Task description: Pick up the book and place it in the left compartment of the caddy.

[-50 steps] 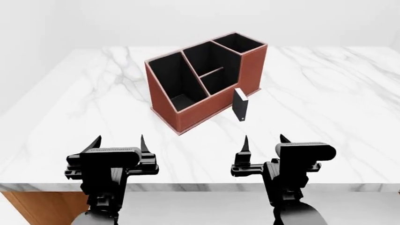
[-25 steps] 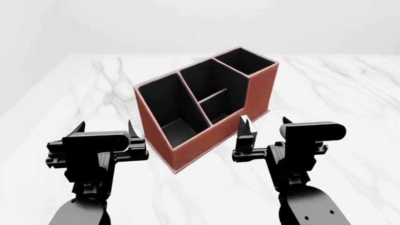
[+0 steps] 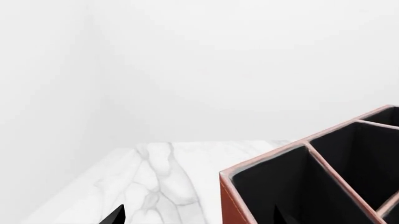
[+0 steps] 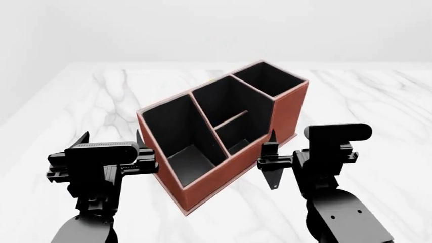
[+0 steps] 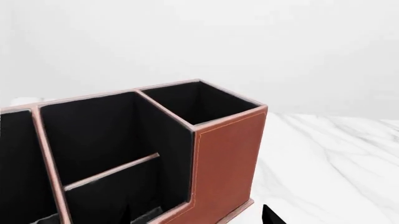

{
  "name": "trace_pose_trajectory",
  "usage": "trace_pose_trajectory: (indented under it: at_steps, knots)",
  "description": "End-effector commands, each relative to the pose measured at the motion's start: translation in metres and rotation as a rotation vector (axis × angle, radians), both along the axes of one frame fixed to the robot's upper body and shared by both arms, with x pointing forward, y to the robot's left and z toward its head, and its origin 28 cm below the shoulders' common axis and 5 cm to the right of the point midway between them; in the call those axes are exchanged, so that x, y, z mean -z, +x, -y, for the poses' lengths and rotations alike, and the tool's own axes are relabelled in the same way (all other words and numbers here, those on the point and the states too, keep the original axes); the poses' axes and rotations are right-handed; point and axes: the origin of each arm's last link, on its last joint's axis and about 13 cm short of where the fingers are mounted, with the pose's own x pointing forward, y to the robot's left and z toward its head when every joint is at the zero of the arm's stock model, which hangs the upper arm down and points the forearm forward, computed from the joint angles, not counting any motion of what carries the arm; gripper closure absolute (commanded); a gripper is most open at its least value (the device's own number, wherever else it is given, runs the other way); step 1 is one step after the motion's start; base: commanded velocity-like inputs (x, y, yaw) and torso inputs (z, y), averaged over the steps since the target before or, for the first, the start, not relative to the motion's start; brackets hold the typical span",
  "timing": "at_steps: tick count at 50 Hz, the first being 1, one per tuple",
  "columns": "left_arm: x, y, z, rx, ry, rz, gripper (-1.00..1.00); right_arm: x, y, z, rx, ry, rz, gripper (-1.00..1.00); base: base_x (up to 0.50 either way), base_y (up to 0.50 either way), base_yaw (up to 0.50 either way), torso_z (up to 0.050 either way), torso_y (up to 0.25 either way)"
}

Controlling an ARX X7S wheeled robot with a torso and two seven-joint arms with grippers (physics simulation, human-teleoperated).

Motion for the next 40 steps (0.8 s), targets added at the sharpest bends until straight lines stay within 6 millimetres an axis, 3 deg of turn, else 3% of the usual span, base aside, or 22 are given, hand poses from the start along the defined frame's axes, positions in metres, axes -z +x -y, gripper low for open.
trace_pose_trajectory:
  at_steps: [1, 9, 16, 32, 40]
  knots:
    - [0.0, -0.001, -0.001, -0.003, 0.003, 0.002, -1.0, -0.018, 0.013, 0.025, -0.007, -0.118, -0.119, -1.0, 0.0, 0.0, 0.0, 0.0, 0.0]
    - [-0.001, -0.002, -0.001, -0.005, 0.003, 0.004, -1.0, -0.03, 0.02, 0.043, -0.093, -0.011, -0.363, -1.0, 0.0, 0.0, 0.0, 0.0, 0.0]
    - [-0.001, -0.002, -0.002, -0.007, 0.0, 0.001, -1.0, -0.017, 0.025, 0.054, -0.143, -0.009, -0.495, -1.0, 0.0, 0.0, 0.0, 0.0, 0.0]
    - [0.001, -0.002, -0.001, -0.007, 0.005, -0.003, -1.0, 0.001, 0.033, 0.057, -0.111, 0.02, -0.546, -1.0, 0.0, 0.0, 0.0, 0.0, 0.0]
    - [0.002, -0.002, -0.001, -0.006, 0.005, -0.005, -1.0, 0.009, 0.052, 0.055, -0.092, 0.023, -0.57, -1.0, 0.0, 0.0, 0.0, 0.0, 0.0]
